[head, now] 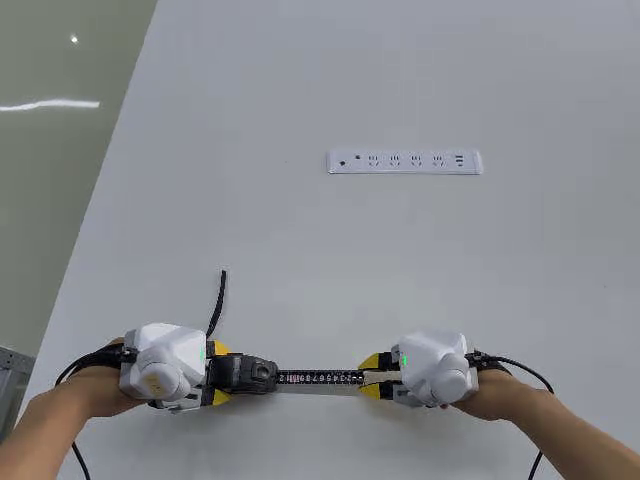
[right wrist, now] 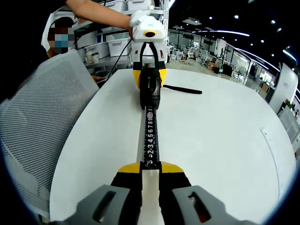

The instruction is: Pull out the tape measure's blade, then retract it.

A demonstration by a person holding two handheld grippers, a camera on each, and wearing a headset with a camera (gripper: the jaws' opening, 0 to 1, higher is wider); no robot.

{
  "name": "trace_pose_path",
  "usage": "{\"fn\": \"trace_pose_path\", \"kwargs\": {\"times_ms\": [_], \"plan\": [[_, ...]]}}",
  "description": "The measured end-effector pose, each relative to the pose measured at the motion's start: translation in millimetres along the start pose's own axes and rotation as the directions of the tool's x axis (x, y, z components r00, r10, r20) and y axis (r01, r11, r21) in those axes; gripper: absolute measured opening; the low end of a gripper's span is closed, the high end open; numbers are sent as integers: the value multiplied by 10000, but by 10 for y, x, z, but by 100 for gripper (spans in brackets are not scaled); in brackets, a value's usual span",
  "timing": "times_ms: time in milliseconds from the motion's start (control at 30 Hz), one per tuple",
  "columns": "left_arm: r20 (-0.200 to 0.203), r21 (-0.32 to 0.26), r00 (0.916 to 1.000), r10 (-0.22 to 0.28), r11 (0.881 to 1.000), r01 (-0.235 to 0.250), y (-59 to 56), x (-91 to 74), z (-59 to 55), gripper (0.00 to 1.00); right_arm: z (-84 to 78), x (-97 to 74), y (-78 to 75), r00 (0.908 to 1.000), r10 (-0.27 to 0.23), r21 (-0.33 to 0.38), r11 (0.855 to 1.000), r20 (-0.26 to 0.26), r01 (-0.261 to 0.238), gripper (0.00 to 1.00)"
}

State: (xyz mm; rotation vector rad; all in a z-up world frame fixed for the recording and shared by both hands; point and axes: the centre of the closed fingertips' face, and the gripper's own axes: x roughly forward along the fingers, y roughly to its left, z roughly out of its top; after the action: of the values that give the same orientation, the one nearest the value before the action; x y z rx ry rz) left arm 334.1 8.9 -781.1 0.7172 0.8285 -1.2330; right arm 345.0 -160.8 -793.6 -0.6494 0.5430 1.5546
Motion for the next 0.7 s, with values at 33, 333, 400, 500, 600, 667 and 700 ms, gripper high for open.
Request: {"fn": "trace_pose_path", "kwargs": {"times_ms": [33,333,400,500,600,667,700], "plan": [[2,-2,10000,-3,10000,3,-1,-1,2,29,-3,-4,1,10000,3,1,10000,-2,-3,10],[8,-18,10000,-22,10000,22,3,1,-12,29,-47,-62,-2,10000,1,50,10000,-44,-1,10],[0,-16,10000,-20,10000,20,6,6,-20,29,-63,-73,-3,10000,5,71,10000,-47,-5,10],[-6,-19,10000,-21,10000,21,7,8,-16,29,-84,-90,-7,10000,1,76,10000,-47,-1,10],[-26,-12,10000,-22,10000,22,14,17,-25,29,-106,-109,-13,10000,-10,71,10000,-49,10,10],[-38,-4,10000,-25,10000,25,19,23,-32,29,-120,-123,-17,10000,-9,62,10000,-54,10,10],[-46,-8,10000,-26,10000,26,21,26,-35,29,-127,-127,-18,10000,-8,83,10000,-55,9,10]]}}
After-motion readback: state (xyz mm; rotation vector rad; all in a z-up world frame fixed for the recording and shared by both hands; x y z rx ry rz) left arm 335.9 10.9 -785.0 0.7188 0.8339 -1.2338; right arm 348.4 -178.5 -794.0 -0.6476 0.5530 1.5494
